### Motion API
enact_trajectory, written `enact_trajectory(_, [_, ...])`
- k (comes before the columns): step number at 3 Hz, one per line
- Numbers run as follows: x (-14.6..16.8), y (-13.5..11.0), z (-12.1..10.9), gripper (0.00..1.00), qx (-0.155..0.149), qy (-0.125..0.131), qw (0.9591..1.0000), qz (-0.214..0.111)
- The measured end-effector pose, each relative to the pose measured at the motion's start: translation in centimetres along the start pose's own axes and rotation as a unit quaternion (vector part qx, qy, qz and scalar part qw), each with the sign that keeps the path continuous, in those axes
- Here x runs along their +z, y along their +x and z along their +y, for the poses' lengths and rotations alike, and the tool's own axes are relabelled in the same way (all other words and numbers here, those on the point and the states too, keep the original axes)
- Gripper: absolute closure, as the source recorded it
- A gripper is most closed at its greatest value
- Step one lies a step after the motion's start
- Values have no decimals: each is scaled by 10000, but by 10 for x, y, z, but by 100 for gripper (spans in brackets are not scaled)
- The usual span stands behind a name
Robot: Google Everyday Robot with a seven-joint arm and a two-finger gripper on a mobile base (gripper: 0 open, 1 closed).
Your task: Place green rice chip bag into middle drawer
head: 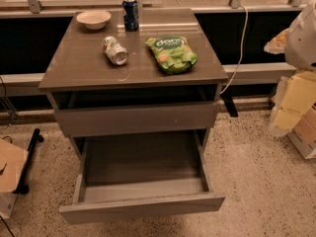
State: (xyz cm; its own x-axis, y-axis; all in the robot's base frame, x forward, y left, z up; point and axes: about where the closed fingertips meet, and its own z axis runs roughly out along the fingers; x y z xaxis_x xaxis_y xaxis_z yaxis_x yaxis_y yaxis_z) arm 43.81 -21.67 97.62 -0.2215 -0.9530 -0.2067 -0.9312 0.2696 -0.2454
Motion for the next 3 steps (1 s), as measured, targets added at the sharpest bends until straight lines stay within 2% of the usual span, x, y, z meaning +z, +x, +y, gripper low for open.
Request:
enact_trajectory(1, [0, 0, 0, 0, 0, 0, 10000, 0])
enact_trajectory(2, [9, -12, -14, 0, 258, 111, 9993, -256])
enact_trajectory(3, [36, -28, -49, 0, 698, 122, 9950, -701])
